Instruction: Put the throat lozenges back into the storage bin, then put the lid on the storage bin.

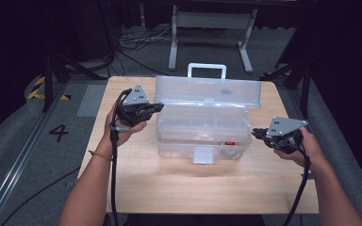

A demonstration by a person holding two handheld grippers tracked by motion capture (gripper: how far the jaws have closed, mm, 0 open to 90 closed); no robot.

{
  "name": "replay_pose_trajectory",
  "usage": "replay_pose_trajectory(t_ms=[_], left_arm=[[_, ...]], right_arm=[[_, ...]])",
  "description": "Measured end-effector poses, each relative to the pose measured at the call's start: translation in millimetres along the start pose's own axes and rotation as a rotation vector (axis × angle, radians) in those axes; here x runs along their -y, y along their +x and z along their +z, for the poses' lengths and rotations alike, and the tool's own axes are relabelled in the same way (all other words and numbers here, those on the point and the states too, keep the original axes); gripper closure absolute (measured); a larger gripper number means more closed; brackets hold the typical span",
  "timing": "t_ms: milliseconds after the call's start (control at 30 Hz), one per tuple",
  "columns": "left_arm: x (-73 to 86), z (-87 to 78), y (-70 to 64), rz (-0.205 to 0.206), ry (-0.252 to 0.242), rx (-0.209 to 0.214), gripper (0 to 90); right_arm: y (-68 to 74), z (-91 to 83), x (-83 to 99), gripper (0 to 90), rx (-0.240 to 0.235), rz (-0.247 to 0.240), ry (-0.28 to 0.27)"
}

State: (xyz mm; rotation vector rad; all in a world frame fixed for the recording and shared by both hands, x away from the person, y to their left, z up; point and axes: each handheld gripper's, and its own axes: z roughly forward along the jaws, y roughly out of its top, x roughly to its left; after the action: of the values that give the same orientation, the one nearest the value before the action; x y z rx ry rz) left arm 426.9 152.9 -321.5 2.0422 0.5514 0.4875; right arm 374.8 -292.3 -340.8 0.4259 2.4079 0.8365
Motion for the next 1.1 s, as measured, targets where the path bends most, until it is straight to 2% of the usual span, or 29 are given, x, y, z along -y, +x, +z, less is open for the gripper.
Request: replay_pose_trajectory(t_ms=[367, 433, 533, 833, 1100], left_arm=[[9.9, 2.6, -9.7, 0.013, 0.022, 0.017, 90.0], [11.8, 3.0, -10.7, 0.003, 0.02, 0.028, 90.0], [13.5, 2.1, -11.9, 0.012, 0.02, 0.025, 90.0], [20.7, 2.8, -18.1, 0.018, 0.042, 0.035, 90.0], [22.9, 3.2, -23.9, 0.038, 0.059, 0.032, 90.0]], right_arm=[[-0.2, -1.2, 23.6, 83.3, 0.022, 0.072, -0.01], [0.7, -0.3, 27.6, 82.9, 0.015, 0.083, -0.003], [2.1, 2.0, 33.0, 82.6, 0.013, 0.095, -0.004], [5.5, 6.2, 47.7, 81.1, 0.004, 0.154, -0.034], [5.9, 6.3, 54.4, 80.0, 0.002, 0.164, -0.033]])
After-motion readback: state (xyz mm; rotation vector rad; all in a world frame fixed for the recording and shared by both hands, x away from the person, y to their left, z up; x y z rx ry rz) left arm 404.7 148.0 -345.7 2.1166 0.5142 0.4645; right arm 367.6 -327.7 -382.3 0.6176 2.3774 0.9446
